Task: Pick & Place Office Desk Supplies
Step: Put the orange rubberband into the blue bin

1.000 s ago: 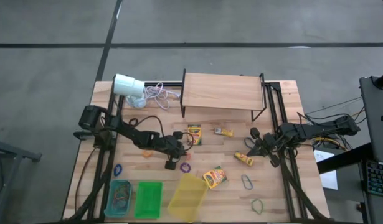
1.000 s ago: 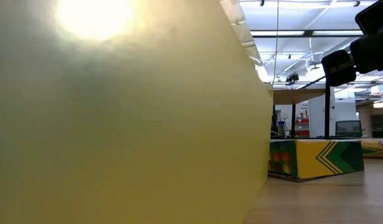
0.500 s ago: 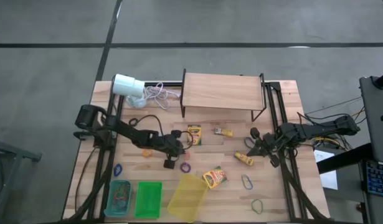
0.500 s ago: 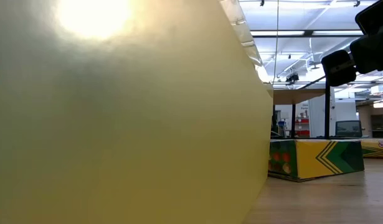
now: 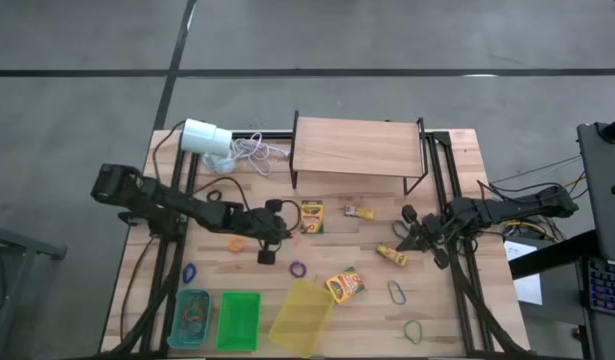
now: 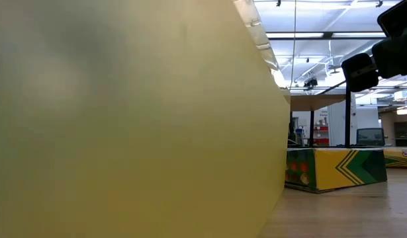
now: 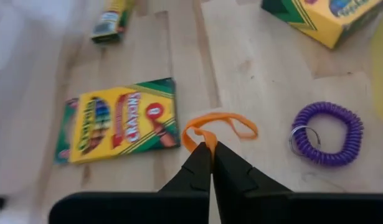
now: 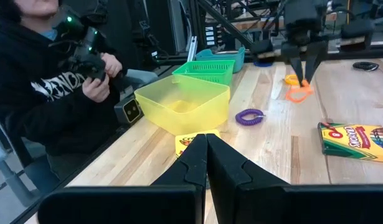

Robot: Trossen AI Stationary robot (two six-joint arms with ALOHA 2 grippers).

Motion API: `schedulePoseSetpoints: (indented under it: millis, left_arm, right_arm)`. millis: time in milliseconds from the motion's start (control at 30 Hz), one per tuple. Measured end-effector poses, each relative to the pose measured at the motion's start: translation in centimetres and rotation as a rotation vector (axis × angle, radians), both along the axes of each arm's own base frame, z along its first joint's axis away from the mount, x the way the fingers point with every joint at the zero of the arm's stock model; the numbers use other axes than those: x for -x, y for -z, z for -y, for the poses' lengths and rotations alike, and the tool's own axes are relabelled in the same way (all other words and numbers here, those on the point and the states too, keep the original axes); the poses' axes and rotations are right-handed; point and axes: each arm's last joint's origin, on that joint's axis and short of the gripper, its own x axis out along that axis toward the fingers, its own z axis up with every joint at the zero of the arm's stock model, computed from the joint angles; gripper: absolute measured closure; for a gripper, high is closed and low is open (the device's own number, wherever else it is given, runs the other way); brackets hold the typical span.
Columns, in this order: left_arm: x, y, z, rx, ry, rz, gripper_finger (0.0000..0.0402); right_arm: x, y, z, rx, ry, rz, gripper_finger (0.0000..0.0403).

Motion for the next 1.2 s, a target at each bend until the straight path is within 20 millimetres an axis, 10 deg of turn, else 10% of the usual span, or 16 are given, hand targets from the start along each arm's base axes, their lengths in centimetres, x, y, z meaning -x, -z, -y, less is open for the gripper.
schedulePoseSetpoints:
  millis: [600, 1200]
  left_arm:
    - [6.2, -4.7, -0.1, 0.405, -0.54, -0.131, 0.0394]
    - [9.8, -12.3, 4.8, 0.547, -1.027, -0.492, 0.0394]
  right_arm:
    - [0.0, 0.0, 0.0, 0.0, 0.0, 0.0, 0.0394]
    - [0.0, 0.0, 0.0, 0.0, 0.0, 0.0, 0.0394]
